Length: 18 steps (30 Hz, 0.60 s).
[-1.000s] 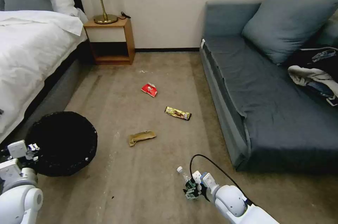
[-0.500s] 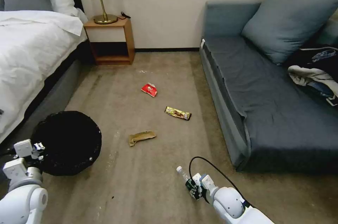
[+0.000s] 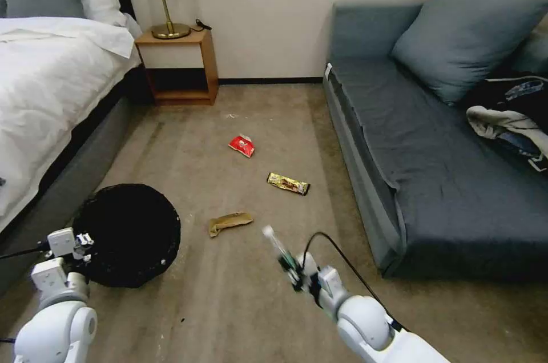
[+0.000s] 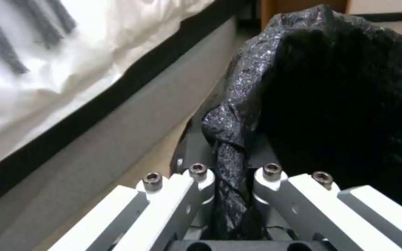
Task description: Pick up the trash bin, then pick up the garbage on the floor and place it into the trash bin.
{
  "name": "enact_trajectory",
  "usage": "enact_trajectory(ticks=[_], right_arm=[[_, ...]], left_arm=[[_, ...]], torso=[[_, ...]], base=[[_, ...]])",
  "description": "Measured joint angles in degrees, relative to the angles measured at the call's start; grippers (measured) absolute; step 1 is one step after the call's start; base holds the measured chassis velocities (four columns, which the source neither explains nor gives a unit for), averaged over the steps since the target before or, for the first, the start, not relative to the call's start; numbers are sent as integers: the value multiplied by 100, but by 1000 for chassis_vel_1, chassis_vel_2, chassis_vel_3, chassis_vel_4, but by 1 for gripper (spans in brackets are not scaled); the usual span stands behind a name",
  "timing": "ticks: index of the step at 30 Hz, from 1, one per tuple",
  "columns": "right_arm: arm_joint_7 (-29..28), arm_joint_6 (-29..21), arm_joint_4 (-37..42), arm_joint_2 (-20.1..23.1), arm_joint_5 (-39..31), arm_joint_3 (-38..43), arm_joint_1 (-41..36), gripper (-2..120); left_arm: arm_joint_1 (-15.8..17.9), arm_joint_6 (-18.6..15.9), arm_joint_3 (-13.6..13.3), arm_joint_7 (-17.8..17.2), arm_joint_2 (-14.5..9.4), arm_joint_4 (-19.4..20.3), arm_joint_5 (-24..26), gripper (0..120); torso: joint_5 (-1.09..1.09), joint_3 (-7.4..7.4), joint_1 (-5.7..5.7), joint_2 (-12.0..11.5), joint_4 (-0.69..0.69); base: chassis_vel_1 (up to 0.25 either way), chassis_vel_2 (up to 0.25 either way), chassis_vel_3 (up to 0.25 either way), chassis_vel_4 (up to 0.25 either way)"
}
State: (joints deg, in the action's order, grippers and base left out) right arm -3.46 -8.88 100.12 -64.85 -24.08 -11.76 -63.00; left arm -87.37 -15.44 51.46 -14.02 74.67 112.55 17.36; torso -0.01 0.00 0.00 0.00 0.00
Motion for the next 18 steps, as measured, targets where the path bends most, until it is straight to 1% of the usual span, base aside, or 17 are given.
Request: enact_trajectory(ticks=[1, 3, 4, 5, 6, 7, 8, 9, 10, 13, 18], right_arm=[[-4, 298, -64, -65, -109, -130, 127, 19], [49, 1038, -433, -254, -329, -496, 510, 19], [49, 1038, -433, -254, -329, -496, 510, 19], [154, 1376, -683, -391, -455, -669, 768, 19], [201, 1486, -782, -449, -505, -731, 862, 19], [201, 1486, -782, -449, -505, -731, 862, 19], [553, 1985, -1381, -797, -681, -1018, 1428, 19], [731, 2182, -1662, -965, -718, -1156, 1693, 19], [731, 2182, -1662, -965, -718, -1156, 1693, 19], [925, 2379, -1941, -1105, -804, -1367, 2037, 19], [989, 2431, -2055, -1169, -861, -1672, 2263, 19]], left_arm=[[-2, 1, -33, 0, 16, 13, -15, 5], [-3, 16, -104, 1, 62, 43, -68, 5], [-3, 16, -104, 1, 62, 43, -68, 5], [-2, 20, -138, 7, 90, 58, -94, 5], [-2, 21, -151, 12, 98, 62, -102, 5], [-2, 21, -151, 12, 98, 62, -102, 5], [-8, 24, -207, 47, 142, 97, -120, 5], [-12, 30, -224, 76, 155, 108, -120, 5], [-12, 30, -224, 76, 155, 108, -120, 5], [-15, 36, -237, 127, 184, 147, -120, 5], [-9, 37, -244, 160, 214, 191, -114, 5]], torso=[[-1, 0, 0, 0, 0], [1, 1, 0, 0, -1], [1, 1, 0, 0, -1], [-2, 0, 0, 0, 0], [-1, 0, 0, 0, 0], [-1, 0, 0, 0, 0], [-1, 0, 0, 0, 1], [1, 1, 0, 0, 0], [1, 1, 0, 0, 0], [0, 0, 0, -1, 0], [0, 0, 0, 0, 0]], base=[[0, 0, 0, 0], [0, 0, 0, 0], [0, 0, 0, 0], [0, 0, 0, 0], [0, 0, 0, 0], [0, 0, 0, 0], [0, 0, 0, 0], [0, 0, 0, 0], [0, 0, 0, 0], [0, 0, 0, 0], [0, 0, 0, 0]])
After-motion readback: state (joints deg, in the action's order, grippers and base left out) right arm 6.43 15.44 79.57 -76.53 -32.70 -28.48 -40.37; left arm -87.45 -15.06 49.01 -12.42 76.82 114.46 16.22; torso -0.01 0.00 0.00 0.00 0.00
